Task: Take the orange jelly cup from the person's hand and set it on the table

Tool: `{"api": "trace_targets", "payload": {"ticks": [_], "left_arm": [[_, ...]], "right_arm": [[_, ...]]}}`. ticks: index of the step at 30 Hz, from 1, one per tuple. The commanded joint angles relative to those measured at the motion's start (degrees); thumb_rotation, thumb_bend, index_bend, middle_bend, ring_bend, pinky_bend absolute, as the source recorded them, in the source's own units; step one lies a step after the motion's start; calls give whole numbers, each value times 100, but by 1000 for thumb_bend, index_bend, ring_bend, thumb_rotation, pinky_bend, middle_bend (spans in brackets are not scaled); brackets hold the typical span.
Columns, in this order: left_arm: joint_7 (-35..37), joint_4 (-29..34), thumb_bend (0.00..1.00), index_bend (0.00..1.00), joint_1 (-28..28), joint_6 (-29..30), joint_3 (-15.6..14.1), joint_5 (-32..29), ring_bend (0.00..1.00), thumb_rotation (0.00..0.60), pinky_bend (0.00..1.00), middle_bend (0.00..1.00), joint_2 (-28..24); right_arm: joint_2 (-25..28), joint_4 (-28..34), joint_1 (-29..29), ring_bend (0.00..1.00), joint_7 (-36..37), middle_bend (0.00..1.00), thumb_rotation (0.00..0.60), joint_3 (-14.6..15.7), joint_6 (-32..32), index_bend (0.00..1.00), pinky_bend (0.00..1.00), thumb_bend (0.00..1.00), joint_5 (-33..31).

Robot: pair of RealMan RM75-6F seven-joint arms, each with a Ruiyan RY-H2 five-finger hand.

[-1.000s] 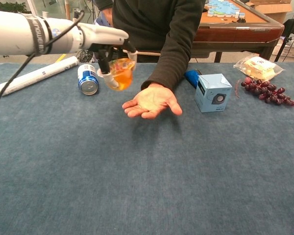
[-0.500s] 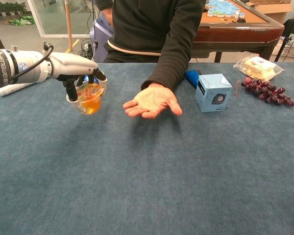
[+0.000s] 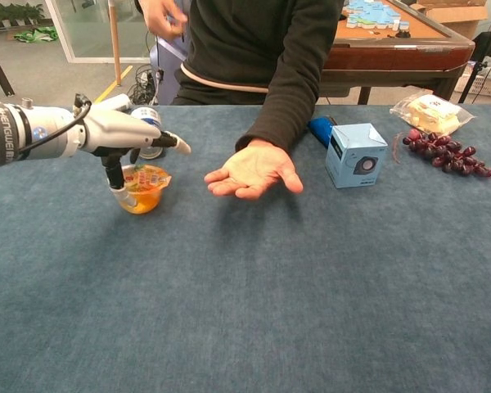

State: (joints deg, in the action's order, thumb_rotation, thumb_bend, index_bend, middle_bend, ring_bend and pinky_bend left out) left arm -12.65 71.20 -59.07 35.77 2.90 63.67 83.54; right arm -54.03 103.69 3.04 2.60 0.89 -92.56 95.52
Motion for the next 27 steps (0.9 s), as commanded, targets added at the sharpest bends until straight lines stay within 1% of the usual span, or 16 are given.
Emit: {"api": "trace_targets", "payload": {"ticks": [1,6,9,13,17,20,21,23,27], "left_arm": [[71,294,138,0,100,196,160,-140,0,600,253,0,-240],[447,802,138,0,371,567,375,-129,0,600,243,0,-770],[548,1022,138,0,589,860,436,-163,0,600,234,0,-1044],[560,1409,138,0,981,1343,448,-374,0,600,230,0,-1342],[322,1745,137,0,1402,1857,317,-557,0,600,215,0,-1539],[201,2198,138,0,1743,2223,241,-795,0,600,210,0,-1746],[171,2387,138,0,1897,2430,215,-840,0,600,210,0,-1813],[104,2635,138,0,2131,2757,146,-832,0,600,208,0,-1885],[-105,3103,138,0,2625,3373,-81,-697,0,600,187,0,-2027]], "right_arm": [[2,3,4,0,0,57,600,2,-3,16,57,75,0],[1,-20,14,0,25,57,600,4,-9,16,57,75,-17],[-3,-38,9,0,51,57,600,2,-1,16,57,75,-22],[-4,-75,6,0,95,57,600,-3,10,16,57,75,-49],[-11,-97,-15,0,119,58,600,-8,55,16,57,75,-73],[-35,-110,-48,0,123,58,600,-10,111,16,57,75,-75],[-43,-112,-66,0,125,57,600,-13,145,16,57,75,-87],[-53,-115,-88,0,122,58,600,-14,188,16,57,75,-99],[-79,-137,-139,0,132,57,600,-20,263,20,56,75,-103]]}}
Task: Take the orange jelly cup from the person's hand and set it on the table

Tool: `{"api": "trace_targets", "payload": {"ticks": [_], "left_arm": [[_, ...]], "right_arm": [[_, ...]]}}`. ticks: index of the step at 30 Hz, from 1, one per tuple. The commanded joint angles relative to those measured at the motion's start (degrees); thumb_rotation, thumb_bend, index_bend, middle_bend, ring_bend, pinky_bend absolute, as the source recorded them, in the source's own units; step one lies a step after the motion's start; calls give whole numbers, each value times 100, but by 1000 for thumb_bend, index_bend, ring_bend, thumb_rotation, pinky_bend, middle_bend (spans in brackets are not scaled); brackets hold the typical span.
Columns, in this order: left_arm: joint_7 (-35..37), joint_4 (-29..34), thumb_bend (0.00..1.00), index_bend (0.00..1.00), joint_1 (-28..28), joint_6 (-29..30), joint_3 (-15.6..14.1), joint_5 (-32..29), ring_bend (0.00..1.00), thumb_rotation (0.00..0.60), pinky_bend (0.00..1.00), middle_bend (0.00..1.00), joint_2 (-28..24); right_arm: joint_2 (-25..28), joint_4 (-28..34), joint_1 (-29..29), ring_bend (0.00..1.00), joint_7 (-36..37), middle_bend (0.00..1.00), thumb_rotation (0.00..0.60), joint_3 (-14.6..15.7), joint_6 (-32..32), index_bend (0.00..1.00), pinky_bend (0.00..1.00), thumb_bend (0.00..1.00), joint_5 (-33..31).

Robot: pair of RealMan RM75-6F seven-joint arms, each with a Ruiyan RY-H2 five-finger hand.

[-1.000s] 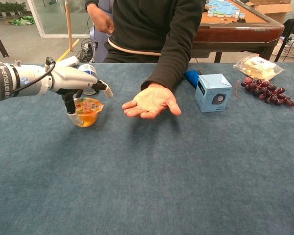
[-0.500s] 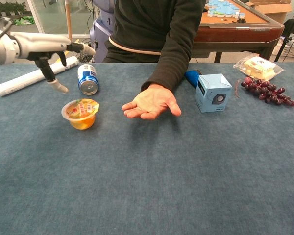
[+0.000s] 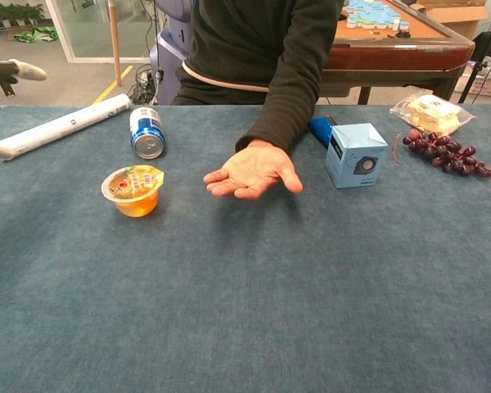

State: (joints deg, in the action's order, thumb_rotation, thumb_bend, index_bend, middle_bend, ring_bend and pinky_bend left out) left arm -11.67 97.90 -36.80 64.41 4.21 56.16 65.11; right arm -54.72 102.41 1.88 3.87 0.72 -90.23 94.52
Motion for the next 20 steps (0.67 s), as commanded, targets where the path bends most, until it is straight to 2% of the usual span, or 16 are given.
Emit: {"api": "trace_targets", "payload": {"ticks": [1,9,15,20], "left_arm": [[-210,514,138,0,509,666,-240,104,0,600,183,0,-187],[-302,710,138,0,1415,1927,-598,1080,0,600,163,0,84],[-529,568,138,0,1802,2378,-813,1820,0,600,142,0,334],[-561,435,138,0,2044,2634,-814,2166,0,600,130,0,544]], "right_arm": [[-17,-12,-34,0,3,57,600,-4,45,25,56,75,2],[-84,-65,-94,0,55,57,600,-22,86,32,57,75,16],[-129,-104,-96,0,106,57,600,-16,56,32,57,75,43],[-126,-121,-65,0,119,58,600,0,3,32,57,75,49]]}}
